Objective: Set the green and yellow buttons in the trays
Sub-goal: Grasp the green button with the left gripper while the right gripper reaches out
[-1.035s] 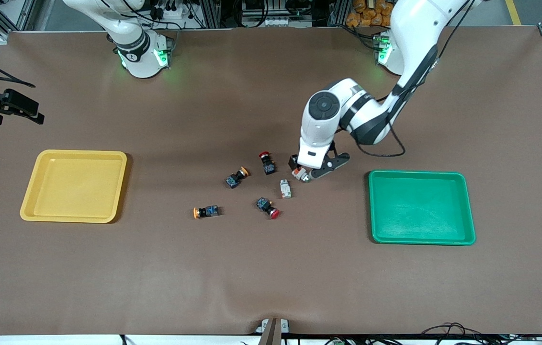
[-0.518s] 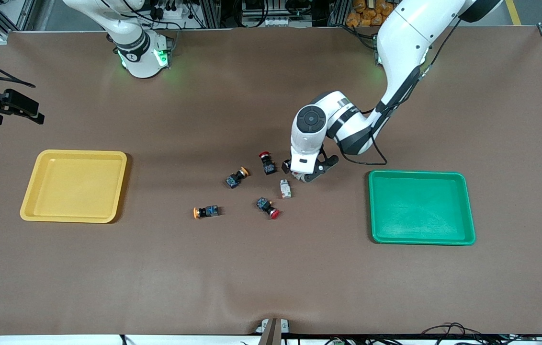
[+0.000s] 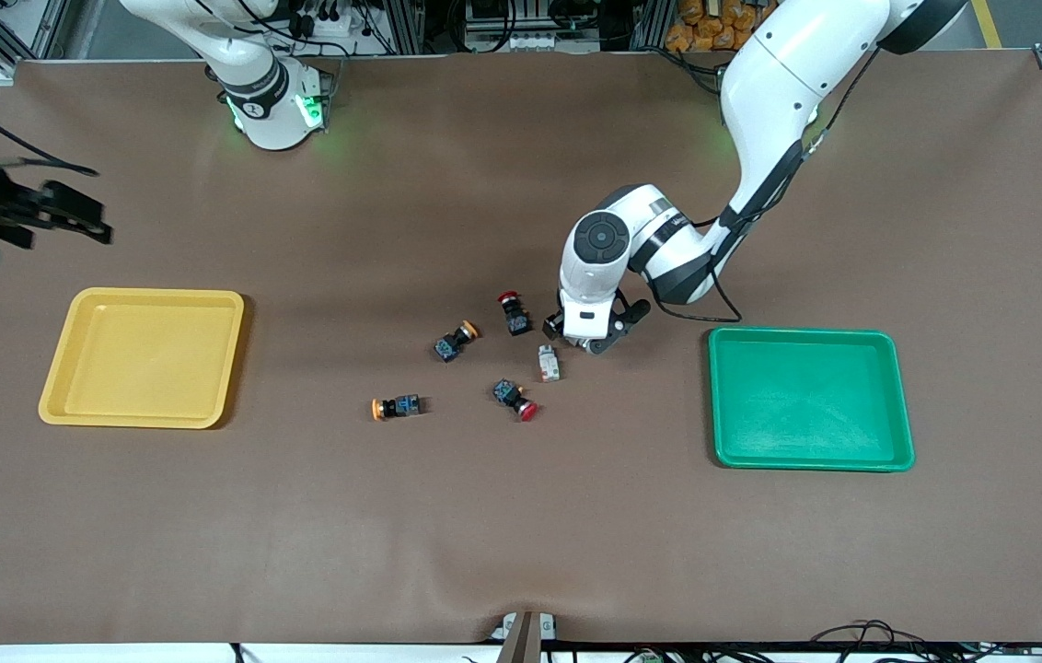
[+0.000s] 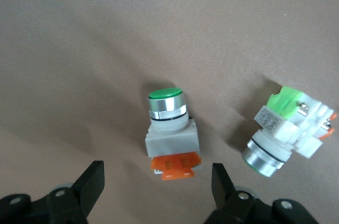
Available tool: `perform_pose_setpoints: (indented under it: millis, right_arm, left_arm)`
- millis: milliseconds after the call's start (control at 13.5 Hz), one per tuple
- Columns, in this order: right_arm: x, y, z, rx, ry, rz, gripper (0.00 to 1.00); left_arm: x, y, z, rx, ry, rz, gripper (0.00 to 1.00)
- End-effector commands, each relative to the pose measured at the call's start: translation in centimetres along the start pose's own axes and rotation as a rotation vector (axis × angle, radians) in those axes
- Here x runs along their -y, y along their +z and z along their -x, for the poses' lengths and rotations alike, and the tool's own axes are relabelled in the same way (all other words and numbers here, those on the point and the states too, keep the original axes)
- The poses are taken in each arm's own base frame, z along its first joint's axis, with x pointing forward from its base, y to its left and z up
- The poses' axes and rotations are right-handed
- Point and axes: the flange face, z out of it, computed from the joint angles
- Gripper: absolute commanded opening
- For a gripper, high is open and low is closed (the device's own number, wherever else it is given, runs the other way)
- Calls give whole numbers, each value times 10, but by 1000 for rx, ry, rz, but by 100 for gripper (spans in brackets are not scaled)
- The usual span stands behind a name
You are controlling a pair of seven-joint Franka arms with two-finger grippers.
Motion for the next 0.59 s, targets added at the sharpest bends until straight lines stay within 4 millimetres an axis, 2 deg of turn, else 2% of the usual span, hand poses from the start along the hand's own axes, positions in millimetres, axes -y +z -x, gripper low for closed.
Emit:
perform_pose_setpoints:
  millis: [0,74,296,518]
  right_arm:
    - [21,19,-11,50,-49,7,100]
    - [31,27,-16,65,-65,8,100]
    - [51,71,-42,131,-98,11,100]
    - [54,88,-54,136,-100,10,100]
  left_arm:
    - [-4,2,-4,-24,-19,16,86]
    - [-3,5,-5,-22,-21,12,84]
    - [-3,7,-5,-21,-22,9,78]
    - [-4,11,-8,-17,-26,23,71]
